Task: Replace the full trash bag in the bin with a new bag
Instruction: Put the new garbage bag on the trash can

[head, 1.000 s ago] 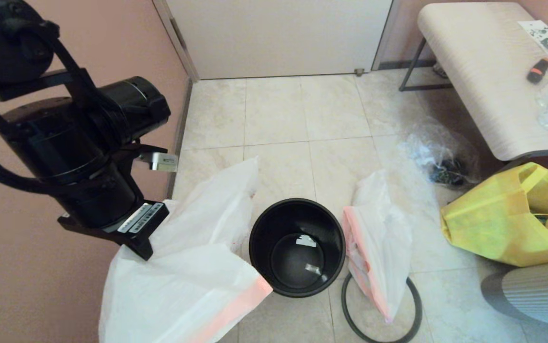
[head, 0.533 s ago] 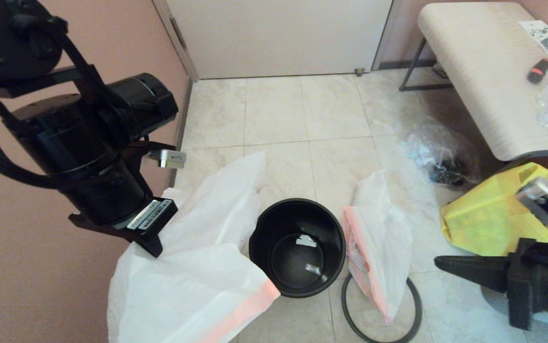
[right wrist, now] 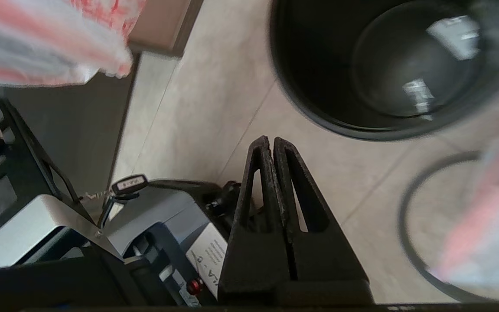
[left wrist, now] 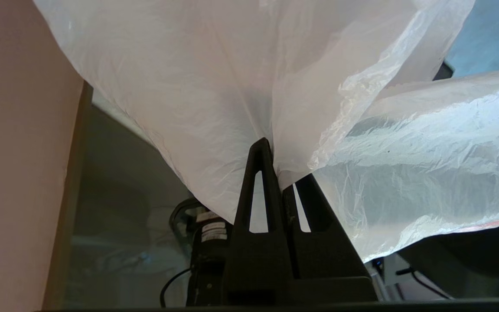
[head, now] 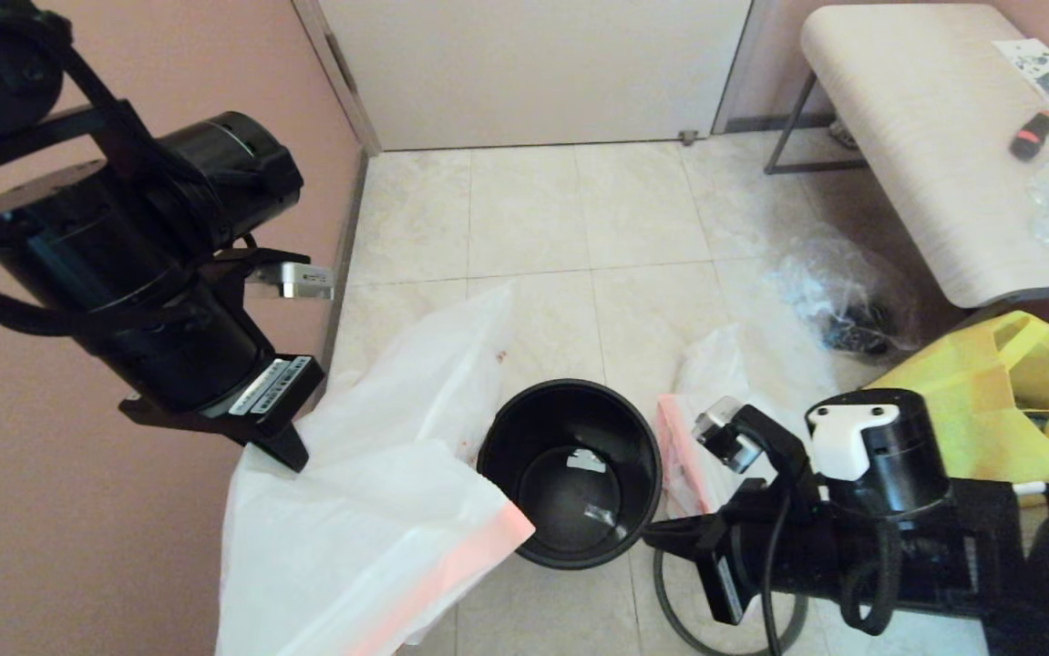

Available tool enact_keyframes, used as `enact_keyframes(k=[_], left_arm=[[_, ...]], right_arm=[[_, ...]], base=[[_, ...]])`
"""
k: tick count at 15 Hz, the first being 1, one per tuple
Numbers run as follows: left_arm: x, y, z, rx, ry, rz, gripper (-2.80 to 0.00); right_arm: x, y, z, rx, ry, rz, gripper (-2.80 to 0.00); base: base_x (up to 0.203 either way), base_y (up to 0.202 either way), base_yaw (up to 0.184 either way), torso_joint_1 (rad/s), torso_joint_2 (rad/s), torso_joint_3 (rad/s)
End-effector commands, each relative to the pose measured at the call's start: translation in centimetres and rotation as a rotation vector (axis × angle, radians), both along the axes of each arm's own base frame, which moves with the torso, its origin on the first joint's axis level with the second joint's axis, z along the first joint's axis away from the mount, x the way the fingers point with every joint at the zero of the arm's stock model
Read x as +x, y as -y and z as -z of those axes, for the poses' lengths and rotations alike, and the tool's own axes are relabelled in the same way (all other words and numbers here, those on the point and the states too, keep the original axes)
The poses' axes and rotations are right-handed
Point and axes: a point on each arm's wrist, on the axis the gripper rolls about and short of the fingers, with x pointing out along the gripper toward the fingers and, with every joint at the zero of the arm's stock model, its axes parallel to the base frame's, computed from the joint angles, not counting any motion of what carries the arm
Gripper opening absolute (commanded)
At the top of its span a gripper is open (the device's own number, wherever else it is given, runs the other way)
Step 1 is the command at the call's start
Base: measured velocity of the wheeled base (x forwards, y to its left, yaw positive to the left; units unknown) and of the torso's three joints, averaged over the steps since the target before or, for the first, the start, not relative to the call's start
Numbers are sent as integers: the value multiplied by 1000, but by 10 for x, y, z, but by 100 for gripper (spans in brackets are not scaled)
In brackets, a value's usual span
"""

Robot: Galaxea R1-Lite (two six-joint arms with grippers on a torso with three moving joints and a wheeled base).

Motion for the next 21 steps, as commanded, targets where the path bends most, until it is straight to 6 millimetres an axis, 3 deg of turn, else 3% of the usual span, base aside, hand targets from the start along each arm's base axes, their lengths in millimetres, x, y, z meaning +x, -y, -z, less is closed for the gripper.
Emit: enact_keyframes(k=[1,3,4,7,12,17,21], left_arm=[[1,-4,0,-11,-2,-15,-280],[10,-6,2,-43,14,-37,-280],[17,-5,3,-54,31,-53,-280],[35,-6,10,-92,55,-96,-280],[40,-6,14,-164,17,-84,-280],[37,-8,10,-170,29,-82,-280],[37,-8,15,-152,-10,-83,-280]], right_arm=[[10,-21,17,-27,-34,-31,-280],[15,-36,16,-14,-17,-59,-280],[14,-43,15,5,1,-74,0],[14,-58,14,119,21,-75,0],[34,-86,20,214,114,-85,0],[52,-104,7,252,196,-12,0],[57,-108,-18,310,262,16,0]], base=[[0,0,0,0,0,0],[0,0,0,0,0,0],[0,0,0,0,0,0],[0,0,0,0,0,0],[0,0,0,0,0,0],[0,0,0,0,0,0],[0,0,0,0,0,0]])
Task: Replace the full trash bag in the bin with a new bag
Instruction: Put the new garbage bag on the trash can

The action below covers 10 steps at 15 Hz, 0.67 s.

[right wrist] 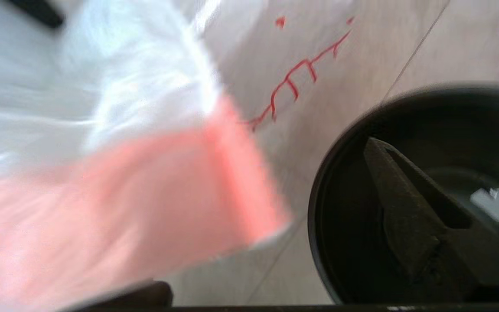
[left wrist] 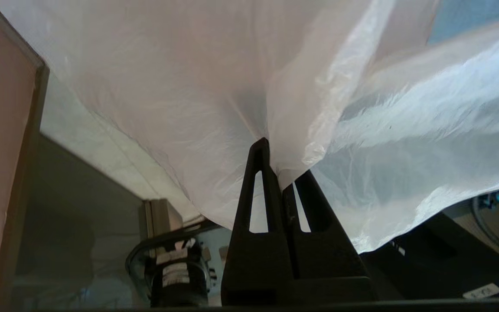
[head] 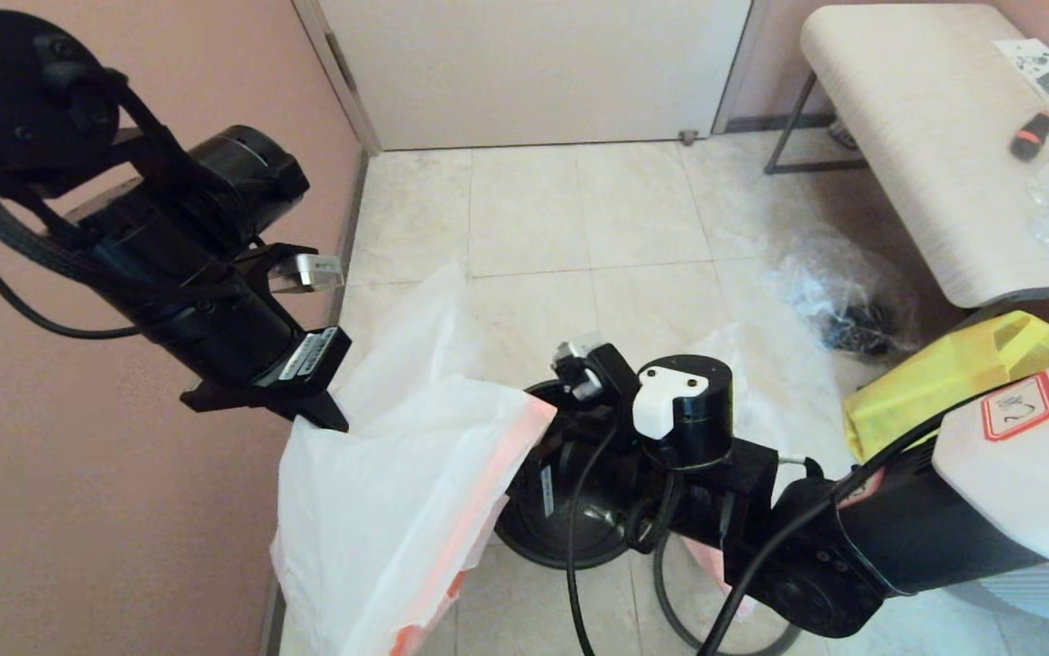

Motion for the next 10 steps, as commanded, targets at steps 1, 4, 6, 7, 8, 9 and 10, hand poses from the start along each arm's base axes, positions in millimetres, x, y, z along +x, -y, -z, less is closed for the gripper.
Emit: enact_keyframes(k=[1,4,6,7,8,9,10], left_arm=[[-1,0,2,6,-20,0,-280],[1,1,8,14,-56,2,-280],[5,2,15,24,-84,1,-280],[8,2,18,28,-97,-4,-280],[8,2,18,24,-97,-2,-280],[7,3,18,16,-104,4,-280],[6,3,18,10,-119,8,-280]], right_arm=[[2,0,-17,42,37,7,0],[-1,2,-21,50,44,11,-280],[-4,5,-28,63,53,13,-280],[-7,6,-32,69,55,11,-280],[-9,4,-32,79,47,3,-280],[-9,2,-34,99,30,1,-280],[-10,0,-36,116,21,-2,-280]], base=[[0,0,0,0,0,0],[0,0,0,0,0,0],[0,0,0,0,0,0],[0,0,0,0,0,0],[0,0,0,0,0,0],[0,0,0,0,0,0],[0,0,0,0,0,0]])
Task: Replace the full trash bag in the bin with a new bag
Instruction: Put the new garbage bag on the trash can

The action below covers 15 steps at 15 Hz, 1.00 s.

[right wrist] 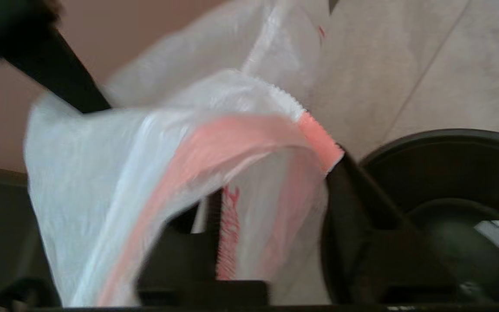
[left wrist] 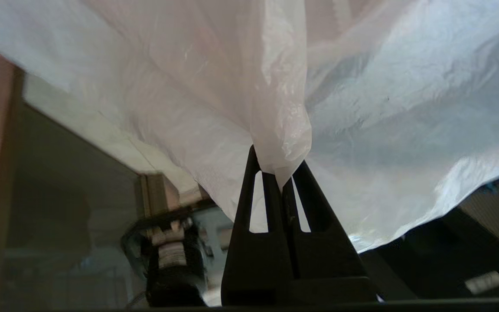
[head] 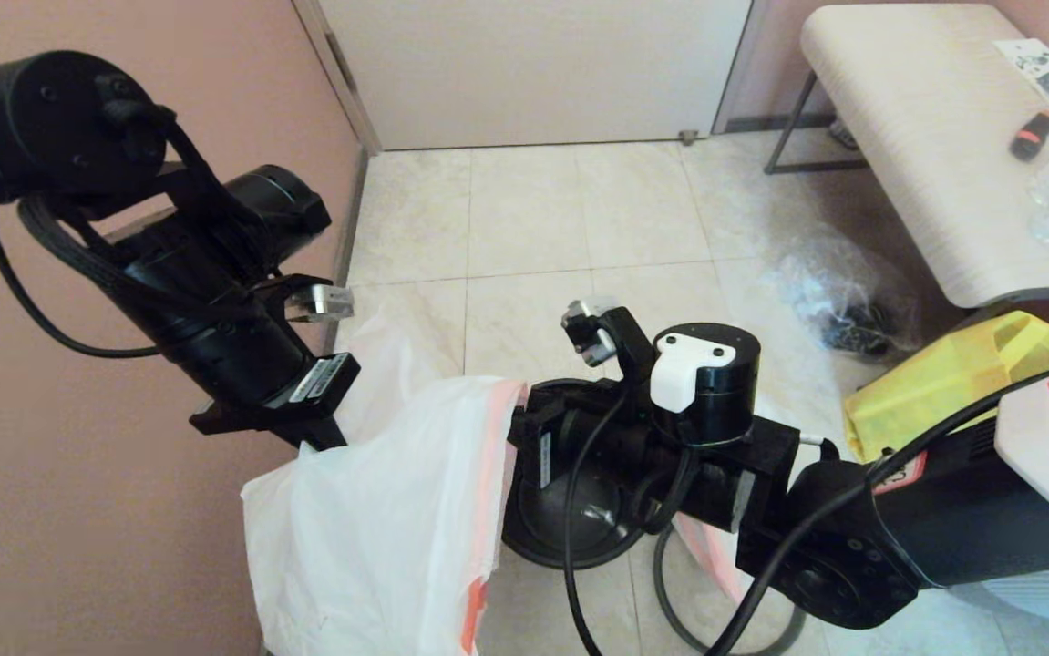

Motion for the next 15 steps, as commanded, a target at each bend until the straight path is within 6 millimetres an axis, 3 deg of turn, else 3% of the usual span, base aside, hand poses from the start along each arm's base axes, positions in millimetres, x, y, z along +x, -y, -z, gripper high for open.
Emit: enact_keyframes(k=[1,9,15], left_arm=[[1,1,3,0,-21,1,-280],[3,2,5,-15,-38,5,-280],[3,1,4,-15,-34,3,-280]], right_arm=[[-4,-3,-8,36,7,-13,-280],[-16,-5,-13,93,-65,-36,-280],[-32,24,-15,47,-161,-14,-280]], base=[[0,0,0,0,0,0],[0,0,0,0,0,0],[0,0,0,0,0,0]])
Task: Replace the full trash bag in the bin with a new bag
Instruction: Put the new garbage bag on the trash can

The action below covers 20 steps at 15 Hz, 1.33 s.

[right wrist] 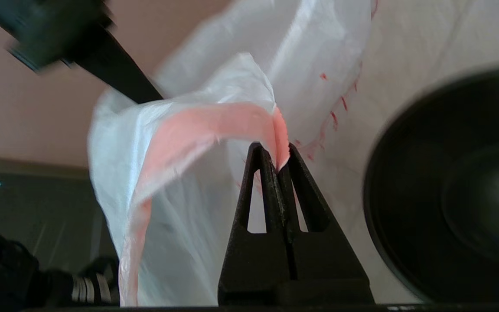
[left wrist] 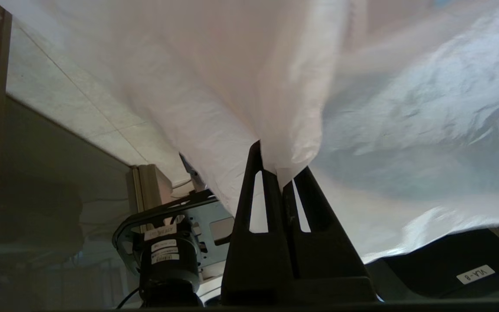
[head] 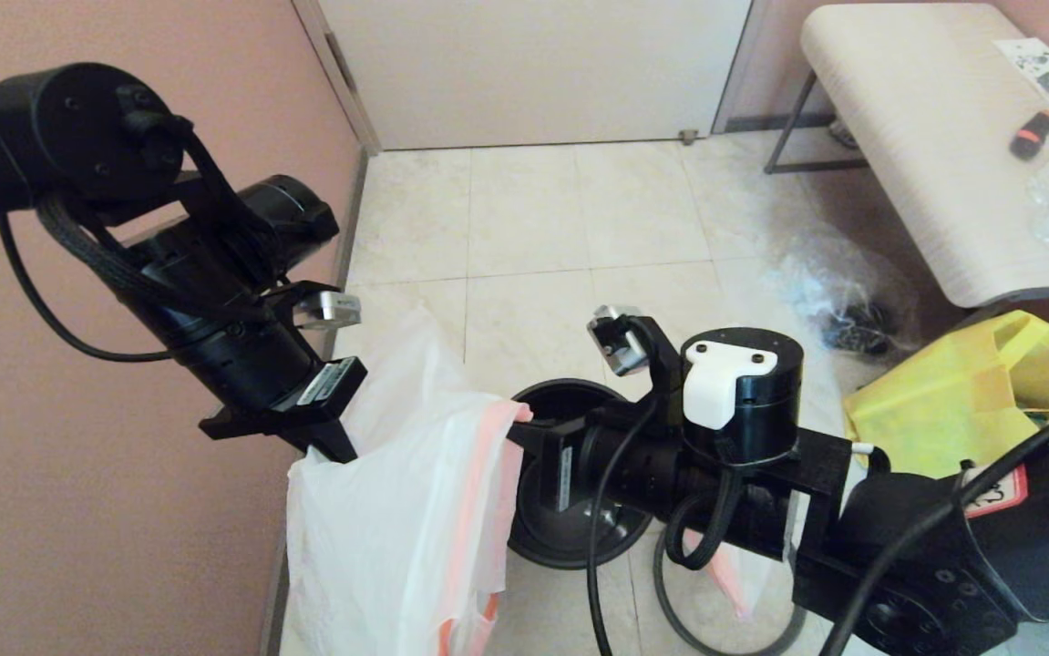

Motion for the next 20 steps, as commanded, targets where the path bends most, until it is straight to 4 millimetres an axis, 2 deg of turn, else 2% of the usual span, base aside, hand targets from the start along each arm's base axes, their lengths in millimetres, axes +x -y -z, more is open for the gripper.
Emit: enact_keyframes(k=[1,5,6,9,14,16,17,20], left_arm=[[-3,0,-1,2,-12,3,-280],[-5,3,0,12,-34,17,-280],[-5,3,0,12,-36,18,-280],[-6,5,0,12,-34,38,-280],[-12,3,-4,-7,-52,67,-280],[-10,1,-3,-3,-58,63,-280],[-10,1,-2,-1,-64,61,-280],[-9,2,-1,-1,-66,61,-280]], right_arm=[[-5,8,-8,13,9,4,-280],[-8,12,-7,-76,-60,5,-280],[-7,11,-8,-77,-56,8,0],[-2,6,-8,-76,-43,2,0],[33,-31,46,-103,85,-11,0],[44,-48,46,-74,171,-22,0],[42,-56,42,-59,192,-35,0],[42,-61,32,-76,190,-40,0]], base=[[0,0,0,0,0,0],[0,0,0,0,0,0],[0,0,0,0,0,0],[0,0,0,0,0,0],[0,0,0,0,0,0],[0,0,0,0,0,0],[0,0,0,0,0,0],[0,0,0,0,0,0]])
